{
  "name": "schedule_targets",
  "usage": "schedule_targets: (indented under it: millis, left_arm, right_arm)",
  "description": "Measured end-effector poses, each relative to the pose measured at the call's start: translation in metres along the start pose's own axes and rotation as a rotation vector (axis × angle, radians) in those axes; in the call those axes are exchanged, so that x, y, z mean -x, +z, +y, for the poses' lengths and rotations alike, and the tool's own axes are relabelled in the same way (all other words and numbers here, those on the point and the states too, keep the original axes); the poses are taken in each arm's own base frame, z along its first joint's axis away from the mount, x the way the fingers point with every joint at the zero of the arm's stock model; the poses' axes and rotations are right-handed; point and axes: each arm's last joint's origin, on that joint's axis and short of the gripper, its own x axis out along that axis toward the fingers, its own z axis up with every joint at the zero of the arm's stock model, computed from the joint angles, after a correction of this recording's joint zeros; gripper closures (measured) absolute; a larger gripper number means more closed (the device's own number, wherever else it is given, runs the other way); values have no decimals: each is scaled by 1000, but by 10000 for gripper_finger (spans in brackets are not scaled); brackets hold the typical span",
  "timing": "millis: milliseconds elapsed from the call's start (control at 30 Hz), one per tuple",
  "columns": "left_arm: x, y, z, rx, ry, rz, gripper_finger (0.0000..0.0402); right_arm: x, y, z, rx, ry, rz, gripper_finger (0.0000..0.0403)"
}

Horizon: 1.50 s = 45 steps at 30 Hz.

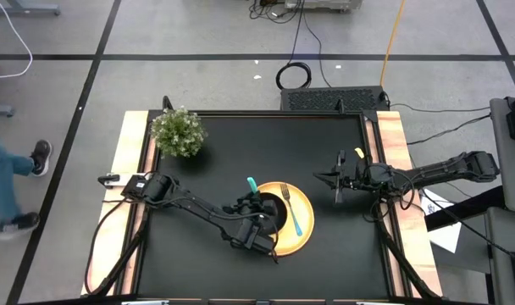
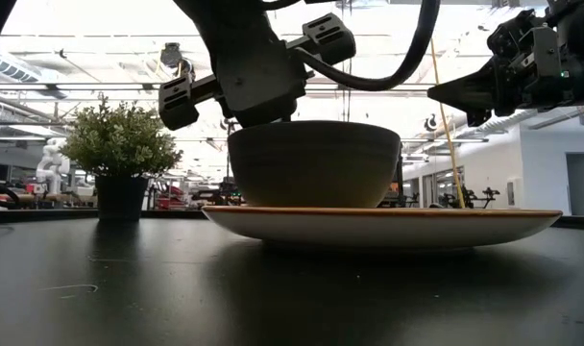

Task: Set table place
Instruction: Put the blue spoon on the black bowl

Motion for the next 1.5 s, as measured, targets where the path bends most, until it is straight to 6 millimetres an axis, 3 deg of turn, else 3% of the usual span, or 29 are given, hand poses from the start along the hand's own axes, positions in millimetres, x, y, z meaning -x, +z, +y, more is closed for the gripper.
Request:
schedule_targets:
  millis: [1500]
  left_arm:
    - [-1, 2, 0, 105, -37, -57, 346]
  right_arm:
    - [0, 0, 0, -12, 0, 0, 403]
